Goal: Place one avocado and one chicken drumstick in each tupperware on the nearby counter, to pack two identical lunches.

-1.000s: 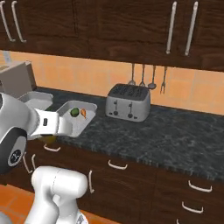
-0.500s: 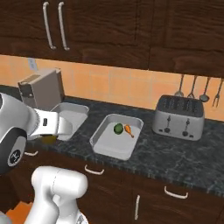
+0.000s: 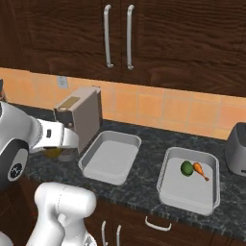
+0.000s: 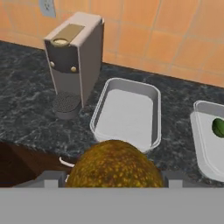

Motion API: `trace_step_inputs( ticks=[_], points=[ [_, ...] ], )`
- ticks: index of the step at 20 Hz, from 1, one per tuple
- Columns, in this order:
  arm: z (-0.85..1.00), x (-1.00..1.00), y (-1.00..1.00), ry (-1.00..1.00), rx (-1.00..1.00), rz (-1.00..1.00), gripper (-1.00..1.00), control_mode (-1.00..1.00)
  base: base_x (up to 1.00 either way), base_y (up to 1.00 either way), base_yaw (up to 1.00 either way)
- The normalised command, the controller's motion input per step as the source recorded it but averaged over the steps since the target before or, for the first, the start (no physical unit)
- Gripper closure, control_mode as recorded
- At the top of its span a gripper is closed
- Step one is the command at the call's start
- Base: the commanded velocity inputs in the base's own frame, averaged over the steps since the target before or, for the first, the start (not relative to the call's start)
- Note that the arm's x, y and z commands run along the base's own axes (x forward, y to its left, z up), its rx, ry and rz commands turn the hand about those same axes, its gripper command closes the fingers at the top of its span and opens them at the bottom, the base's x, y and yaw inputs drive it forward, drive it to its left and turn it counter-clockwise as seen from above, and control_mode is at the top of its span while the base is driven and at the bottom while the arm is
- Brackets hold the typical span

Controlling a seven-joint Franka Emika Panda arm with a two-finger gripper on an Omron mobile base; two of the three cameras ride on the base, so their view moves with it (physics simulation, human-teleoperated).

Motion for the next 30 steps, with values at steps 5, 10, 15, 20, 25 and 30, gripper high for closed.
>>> trace_step_inputs(
  ticks=[5,10,15,20,25,30],
  points=[
    [-0.74,0.25,-0.15,0.06,-0.18,-0.07,1.0,-1.0,0.0,0.0,0.0],
    [-0.72,0.54,-0.47,0.0,-0.01,-0.01,1.0,-1.0,0.0,0.0,0.0],
    [-1.0,0.69,0.07,-0.09,0.08,0.0,1.0,-1.0,0.0,0.0,0.0],
    [-0.97,0.77,0.04,-0.03,0.26,0.0,1.0,-1.0,0.0,0.0,0.0],
    [-0.53,0.7,-0.04,0.0,0.06,0.0,1.0,-1.0,0.0,0.0,0.0],
    [-0.39,0.76,0.0,0.0,0.0,0.0,1.0,-1.0,0.0,0.0,0.0]
  ],
)
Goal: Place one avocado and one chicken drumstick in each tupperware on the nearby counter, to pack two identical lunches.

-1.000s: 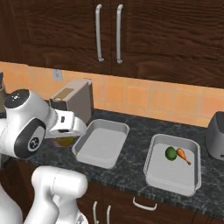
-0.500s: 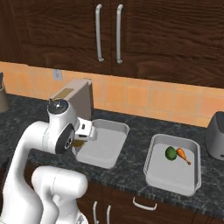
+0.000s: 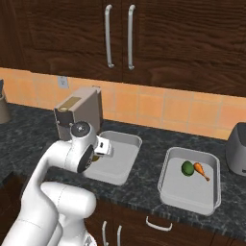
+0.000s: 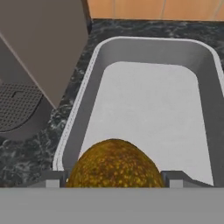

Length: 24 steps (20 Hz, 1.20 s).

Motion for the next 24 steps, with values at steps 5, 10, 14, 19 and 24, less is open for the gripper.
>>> trace_step_inputs(
  ticks=[5,10,14,19,24],
  points=[
    [-0.17,0.66,-0.09,0.1,0.0,0.0,1.0,-1.0,0.0,0.0,0.0],
    [-0.3,0.47,-0.06,0.08,0.0,0.0,1.0,-1.0,0.0,0.0,0.0],
    [-0.65,0.3,0.0,-0.01,0.0,0.0,1.0,-1.0,0.0,0.0,0.0],
    [-0.28,0.13,0.0,-0.02,0.0,0.0,-1.0,-1.0,0.0,0.0,0.0],
    [0.72,0.01,0.0,0.04,0.0,0.0,-1.0,-1.0,0.0,0.0,0.0]
  ],
)
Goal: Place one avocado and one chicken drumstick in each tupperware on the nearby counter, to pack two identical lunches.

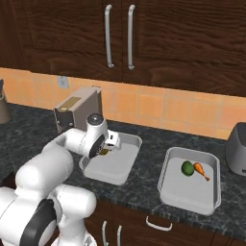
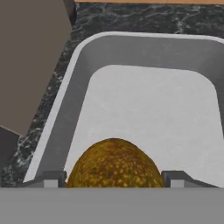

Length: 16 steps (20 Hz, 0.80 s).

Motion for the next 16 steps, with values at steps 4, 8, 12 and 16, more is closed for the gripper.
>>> trace_step_inputs(
  ticks=[4,8,12,16],
  points=[
    [-0.17,0.06,0.0,0.0,0.0,0.0,-1.0,-1.0,0.0,0.0,0.0],
    [-0.32,0.15,0.0,0.0,-0.01,0.0,-1.0,-1.0,0.0,0.0,0.0],
    [0.0,-0.76,0.0,-0.01,0.0,0.01,-1.0,-1.0,0.0,0.0,0.0],
    [0.04,-1.0,-0.06,-0.19,0.0,0.0,-1.0,-1.0,0.0,0.0,0.0]
  ],
)
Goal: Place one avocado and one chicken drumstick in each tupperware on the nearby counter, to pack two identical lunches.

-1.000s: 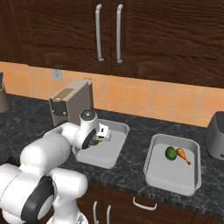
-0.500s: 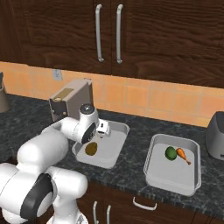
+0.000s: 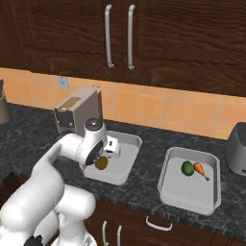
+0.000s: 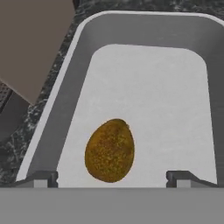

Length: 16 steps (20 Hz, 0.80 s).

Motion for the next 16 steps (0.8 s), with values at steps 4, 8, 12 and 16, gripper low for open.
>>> trace_step_inputs(
  ticks=[4,8,12,16],
  points=[
    [0.29,-1.0,0.0,-0.24,0.0,0.0,-1.0,-1.0,0.0,0.0,0.0],
    [0.36,-1.0,0.0,-0.21,-0.04,0.0,-1.0,-1.0,0.0,0.0,0.0],
    [0.8,-1.0,0.0,-0.06,-0.03,0.0,-1.0,-1.0,0.0,0.0,0.0],
    [0.25,-1.0,0.54,-0.01,-0.19,0.0,-1.0,-1.0,0.0,0.0,0.0]
  ],
)
